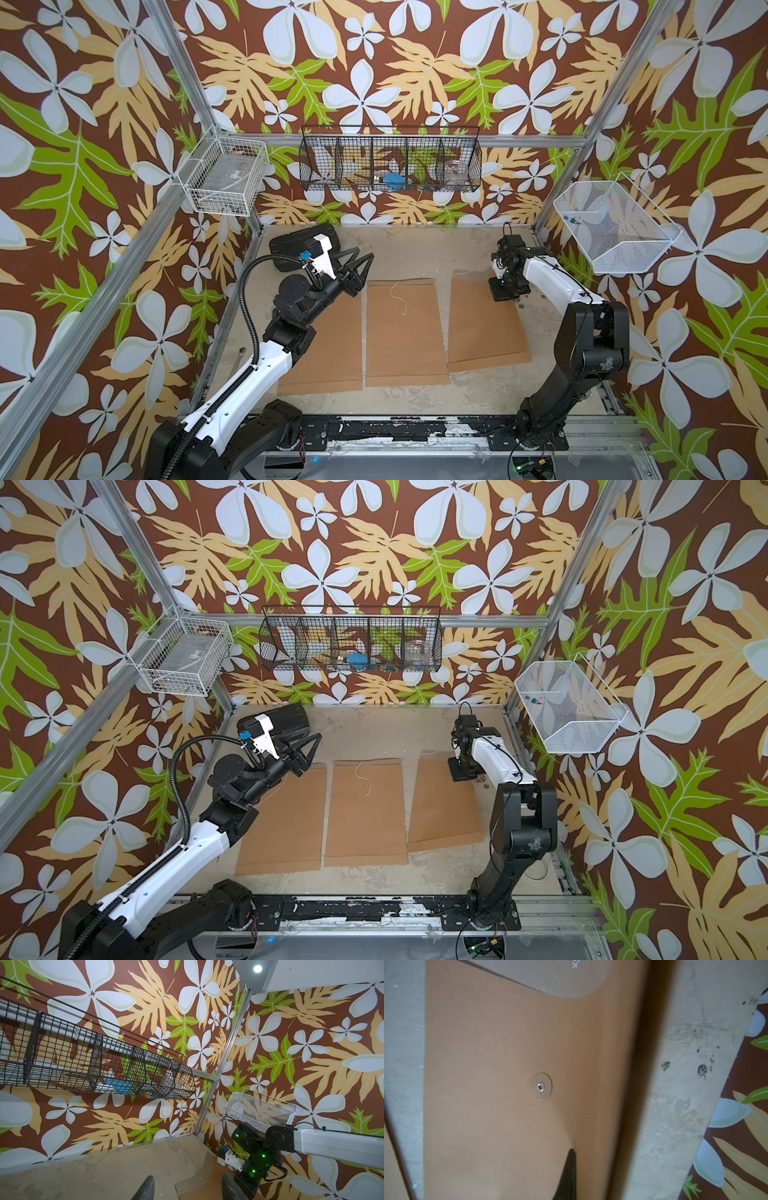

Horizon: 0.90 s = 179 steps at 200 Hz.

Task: Open the file bag
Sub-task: Place the file bag at the center of the board.

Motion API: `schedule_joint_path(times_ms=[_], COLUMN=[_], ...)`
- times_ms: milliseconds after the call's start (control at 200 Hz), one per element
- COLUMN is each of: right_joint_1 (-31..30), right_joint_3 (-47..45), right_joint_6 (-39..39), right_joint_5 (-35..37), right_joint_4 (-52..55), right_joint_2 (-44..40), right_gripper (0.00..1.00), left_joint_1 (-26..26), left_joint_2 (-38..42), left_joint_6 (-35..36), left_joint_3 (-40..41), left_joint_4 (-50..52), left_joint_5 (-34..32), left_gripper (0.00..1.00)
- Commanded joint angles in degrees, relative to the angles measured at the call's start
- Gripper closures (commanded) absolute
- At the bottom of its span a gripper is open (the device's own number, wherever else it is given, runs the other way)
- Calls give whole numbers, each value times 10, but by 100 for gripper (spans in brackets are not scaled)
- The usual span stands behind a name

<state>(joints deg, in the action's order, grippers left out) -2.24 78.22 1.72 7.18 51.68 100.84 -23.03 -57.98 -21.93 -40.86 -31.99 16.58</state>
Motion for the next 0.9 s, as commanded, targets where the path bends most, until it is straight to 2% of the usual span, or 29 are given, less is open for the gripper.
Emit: schedule_joint_path(times_ms=[0,185,535,891], right_joint_1=[-5,-15,-15,-15], right_joint_3=[-2,1,4,6], right_joint_6=[7,-2,-10,-18], right_joint_5=[61,95,142,179], right_joint_4=[5,12,18,23], right_joint_2=[8,32,37,39], right_gripper=[100,99,75,62], left_joint_1=[0,0,0,0], left_joint_2=[-1,-2,1,4], left_joint_6=[10,9,10,12], left_joint_3=[-4,-4,-4,-3], left_joint_4=[-19,-17,-17,-18], left_joint_5=[2,4,4,5], left_gripper=[45,45,45,44])
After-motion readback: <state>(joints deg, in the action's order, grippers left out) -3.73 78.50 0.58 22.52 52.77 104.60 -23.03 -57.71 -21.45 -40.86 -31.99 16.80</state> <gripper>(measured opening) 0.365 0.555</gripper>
